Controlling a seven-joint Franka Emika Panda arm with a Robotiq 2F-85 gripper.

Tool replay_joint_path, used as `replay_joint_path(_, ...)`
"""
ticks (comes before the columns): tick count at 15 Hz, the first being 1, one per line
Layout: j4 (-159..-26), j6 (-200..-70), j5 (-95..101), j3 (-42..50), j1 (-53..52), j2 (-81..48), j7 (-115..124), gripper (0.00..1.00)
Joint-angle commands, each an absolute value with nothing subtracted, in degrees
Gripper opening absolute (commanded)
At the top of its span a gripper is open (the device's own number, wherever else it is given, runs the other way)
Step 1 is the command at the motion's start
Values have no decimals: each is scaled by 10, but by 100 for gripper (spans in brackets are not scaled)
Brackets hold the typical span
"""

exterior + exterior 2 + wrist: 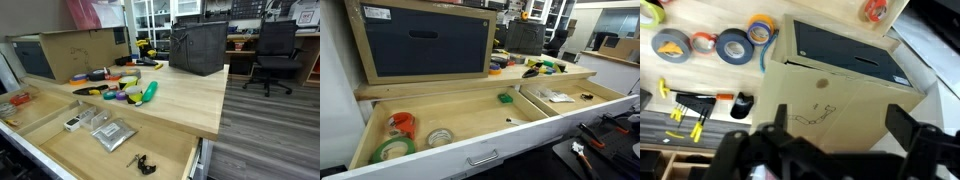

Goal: Pick up the clear cello tape and put it in the top left drawer

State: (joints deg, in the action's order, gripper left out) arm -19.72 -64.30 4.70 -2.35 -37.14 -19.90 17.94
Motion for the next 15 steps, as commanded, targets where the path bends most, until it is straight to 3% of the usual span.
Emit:
replay_joint_path(1,-197,-556,37,-27,-294,-148,172,100)
replay_joint_path(7,-199,-545,29,10,-87,-126,171,100)
replay_joint_path(8,-199,-565,27,7,-83,-152,213,100)
replay_joint_path(9,-203,-570,65,-7,-147,-158,290,100)
replay_joint_path(15,-210,-672,-2,-29,-176,-239,528,100)
